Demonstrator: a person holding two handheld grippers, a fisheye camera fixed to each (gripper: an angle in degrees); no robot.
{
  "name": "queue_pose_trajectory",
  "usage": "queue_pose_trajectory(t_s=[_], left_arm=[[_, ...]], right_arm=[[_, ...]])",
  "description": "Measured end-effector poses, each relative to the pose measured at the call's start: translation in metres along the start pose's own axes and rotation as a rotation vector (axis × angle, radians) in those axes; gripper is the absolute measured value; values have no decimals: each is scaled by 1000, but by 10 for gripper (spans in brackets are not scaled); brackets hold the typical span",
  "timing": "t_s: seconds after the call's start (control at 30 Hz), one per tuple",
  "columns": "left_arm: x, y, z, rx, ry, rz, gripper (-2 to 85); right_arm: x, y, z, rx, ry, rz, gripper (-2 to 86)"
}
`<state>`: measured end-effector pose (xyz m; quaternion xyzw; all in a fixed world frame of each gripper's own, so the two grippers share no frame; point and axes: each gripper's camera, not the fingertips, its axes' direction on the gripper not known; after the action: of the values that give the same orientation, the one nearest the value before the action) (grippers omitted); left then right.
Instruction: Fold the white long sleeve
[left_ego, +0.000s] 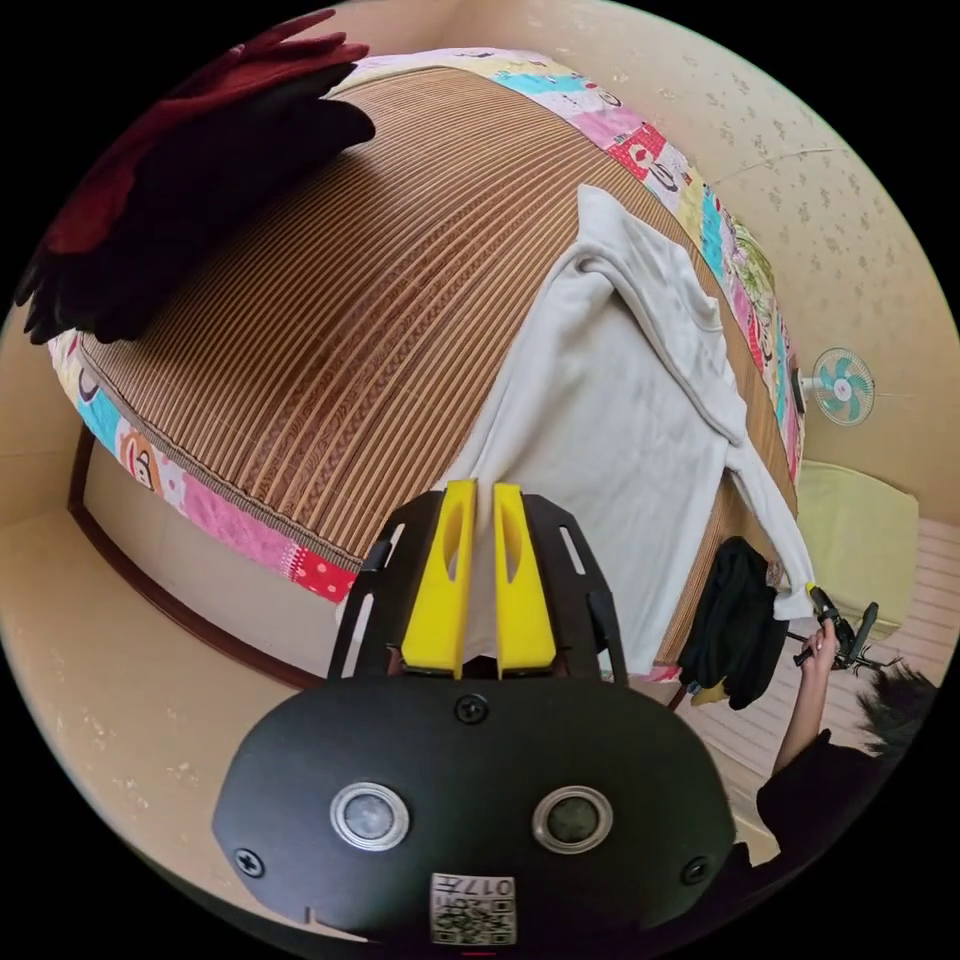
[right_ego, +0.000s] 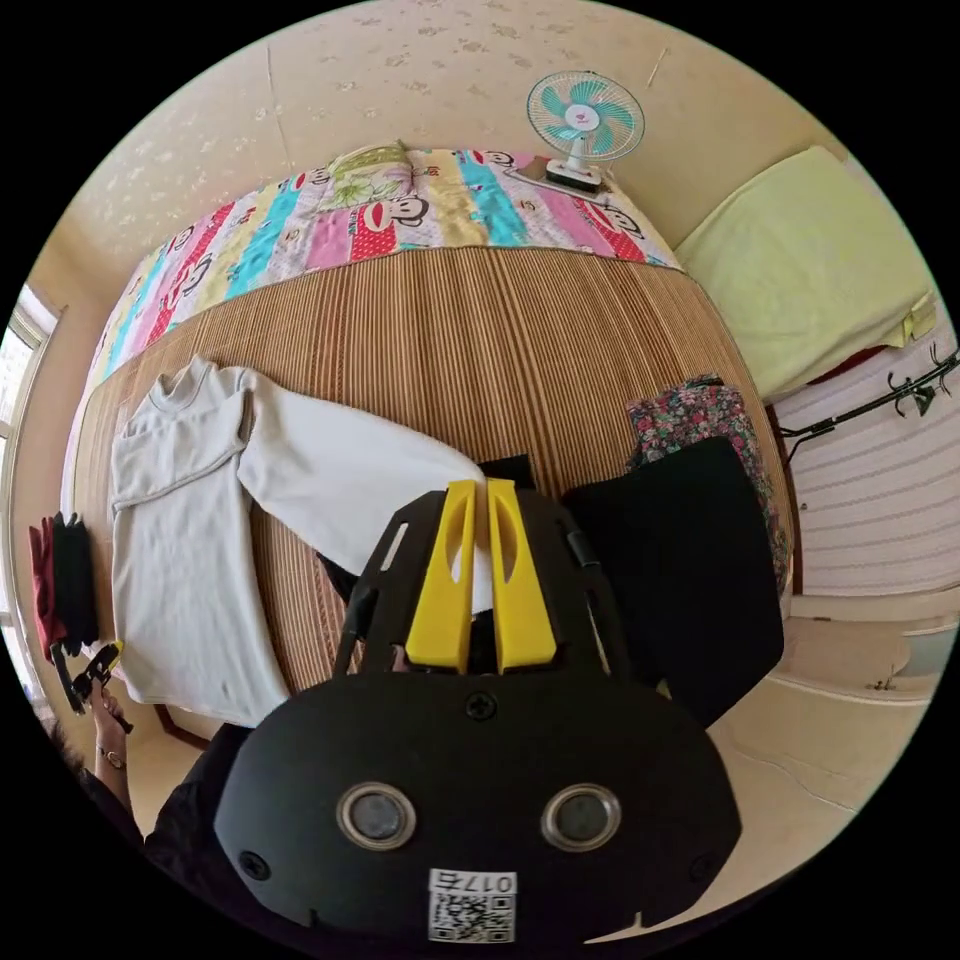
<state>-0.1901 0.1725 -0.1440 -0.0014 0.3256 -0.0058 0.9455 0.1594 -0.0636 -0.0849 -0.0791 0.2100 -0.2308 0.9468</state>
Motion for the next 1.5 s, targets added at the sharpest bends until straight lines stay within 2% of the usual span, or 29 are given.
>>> queue_pose_trajectory(t_s=[0.13, 0.23, 0.3, 0.47, 0.53, 0.63, 0.73, 0.8, 0.87, 0.9, 0.97, 1.0, 1.07, 1.13, 1.2, 1.27, 1.5], left_arm=[[-8, -4, 3, 8, -10, -90, 40], [-11, 0, 0, 32, 12, -110, 36], [-11, 4, -2, 40, 30, -114, 43], [-14, 8, 1, 21, 81, -146, 47], [-15, 7, 1, 19, 105, -159, 48], [-14, 3, 0, 14, 94, -161, 49], [-15, -1, -3, 16, 99, -164, 49], [-16, -1, -7, 28, 93, -162, 51], [-19, 0, -11, 46, 86, -167, 59], [-20, 0, -12, 50, 90, -173, 62], [-26, 0, -15, 68, 126, -198, 72], [-27, 0, -16, 73, 131, -205, 74], [-32, -2, -24, 94, 123, -221, 80], [-36, -6, -32, 111, 111, -195, 85], [-41, -10, -41, 121, 76, -157, 93], [-47, -18, -47, 94, 37, -58, 101], [-57, -52, -49, -64, -46, 237, 126]], right_arm=[[56, -15, 39, -141, 18, 231, 89], [70, 21, 27, -58, -47, 371, 99], [75, 46, 31, -38, -136, 439, 103], [96, 81, 88, 51, -584, 639, 115], [99, 76, 106, 63, -600, 701, 109], [96, 57, 122, -34, -460, 858, 55], [35, 20, 61, 277, -462, 621, 33], [-30, -2, 21, 389, -507, 446, 32], [-129, -19, -15, 482, -724, 232, 34], [-154, -21, -19, 486, -779, 198, 35], [-257, -25, -15, 415, -969, 61, 40], [-283, -25, -8, 378, -1002, 4, 42], [-373, -12, 36, 99, -1079, -185, 53], [-406, 13, 61, -68, -1079, -360, 65], [-397, 48, 73, -96, -1007, -446, 69], [-354, 97, 87, -161, -836, -494, 76], [-202, 212, 100, -354, -316, -463, 96]])
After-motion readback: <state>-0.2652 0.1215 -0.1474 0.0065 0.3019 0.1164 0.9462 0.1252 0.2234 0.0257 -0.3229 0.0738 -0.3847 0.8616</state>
